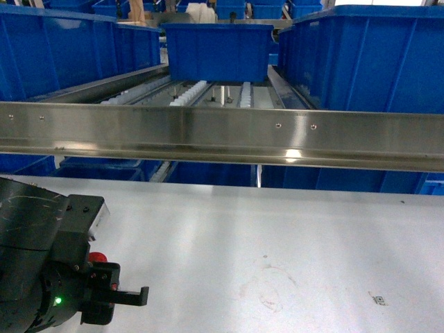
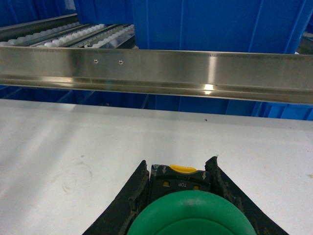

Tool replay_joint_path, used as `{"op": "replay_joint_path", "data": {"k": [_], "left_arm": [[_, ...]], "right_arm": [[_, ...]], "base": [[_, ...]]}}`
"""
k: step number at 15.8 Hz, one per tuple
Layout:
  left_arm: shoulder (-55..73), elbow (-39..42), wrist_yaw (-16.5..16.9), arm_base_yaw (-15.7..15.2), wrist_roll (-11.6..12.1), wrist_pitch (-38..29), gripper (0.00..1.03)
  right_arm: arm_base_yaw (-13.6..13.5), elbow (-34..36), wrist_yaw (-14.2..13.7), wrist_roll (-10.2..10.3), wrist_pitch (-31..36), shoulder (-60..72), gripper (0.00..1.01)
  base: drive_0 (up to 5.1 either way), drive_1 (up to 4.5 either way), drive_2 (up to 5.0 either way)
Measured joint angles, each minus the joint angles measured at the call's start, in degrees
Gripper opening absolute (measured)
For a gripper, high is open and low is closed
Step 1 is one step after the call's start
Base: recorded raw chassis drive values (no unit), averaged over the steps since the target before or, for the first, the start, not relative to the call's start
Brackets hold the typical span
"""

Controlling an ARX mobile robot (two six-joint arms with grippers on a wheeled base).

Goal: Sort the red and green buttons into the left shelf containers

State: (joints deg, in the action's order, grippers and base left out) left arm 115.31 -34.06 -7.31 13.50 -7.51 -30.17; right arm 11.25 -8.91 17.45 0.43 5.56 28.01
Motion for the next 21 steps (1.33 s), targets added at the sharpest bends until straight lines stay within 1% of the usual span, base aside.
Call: {"op": "replay_joint_path", "data": {"k": [1,2,4,6,8,9,10,11,12,13,14,16,18,21], "left_arm": [[-1.14,1.29,0.04,-0.37,0.7,-0.2,0.24],[-3.58,2.71,0.76,-0.94,1.66,0.24,0.24],[-12.0,3.89,1.99,-1.75,3.61,0.96,0.24],[-23.93,5.33,0.22,-1.7,6.54,0.13,0.24],[-34.49,8.07,-1.55,-0.98,7.04,1.49,0.24],[-39.74,9.38,-1.92,-0.42,6.93,3.13,0.24],[-45.07,10.62,-3.3,0.52,7.02,4.37,0.24],[-50.25,10.86,-3.39,1.16,6.12,8.17,0.24],[-54.4,10.97,-5.18,1.81,5.79,11.23,0.24],[-58.27,10.95,-6.73,1.64,5.68,13.55,0.24],[-61.26,10.23,-7.48,0.55,4.83,15.47,0.24],[-61.26,9.16,-8.15,-0.09,4.44,14.82,0.24],[-60.89,9.18,-7.93,0.07,4.44,15.08,0.24],[-60.94,9.18,-7.74,0.28,4.44,15.04,0.24]], "right_arm": [[0.0,0.0,0.0,-0.02,0.02,0.0,0.3],[0.0,0.0,0.0,-0.02,0.0,0.0,0.3],[0.0,0.0,0.0,0.0,0.02,0.0,0.3],[0.0,0.0,0.0,-0.02,0.0,0.0,0.3],[0.0,0.0,0.0,-0.02,0.02,0.0,0.3],[0.0,0.0,0.0,-0.02,0.0,0.0,0.3],[0.0,0.0,0.0,-0.02,0.0,0.0,0.3],[0.0,0.0,0.0,-0.02,0.02,0.0,0.3],[0.0,0.0,-0.02,-0.02,0.02,0.0,0.3],[0.0,0.0,0.0,-0.02,0.0,0.0,0.3],[0.0,0.0,-0.02,-0.02,0.0,0.0,0.3],[0.0,0.0,0.0,-0.02,0.02,0.0,0.3],[0.0,0.0,0.0,-0.02,0.02,0.0,0.3],[0.0,0.02,-0.13,-0.02,-0.04,0.11,0.3]], "base": [[0.0,0.0,0.0],[0.0,0.0,0.0],[0.0,0.0,0.0],[0.0,0.0,0.0],[0.0,0.0,0.0],[0.0,0.0,0.0],[0.0,0.0,0.0],[0.0,0.0,0.0],[0.0,0.0,0.0],[0.0,0.0,0.0],[0.0,0.0,0.0],[0.0,0.0,0.0],[0.0,0.0,0.0],[-4.6,1.39,3.8]]}}
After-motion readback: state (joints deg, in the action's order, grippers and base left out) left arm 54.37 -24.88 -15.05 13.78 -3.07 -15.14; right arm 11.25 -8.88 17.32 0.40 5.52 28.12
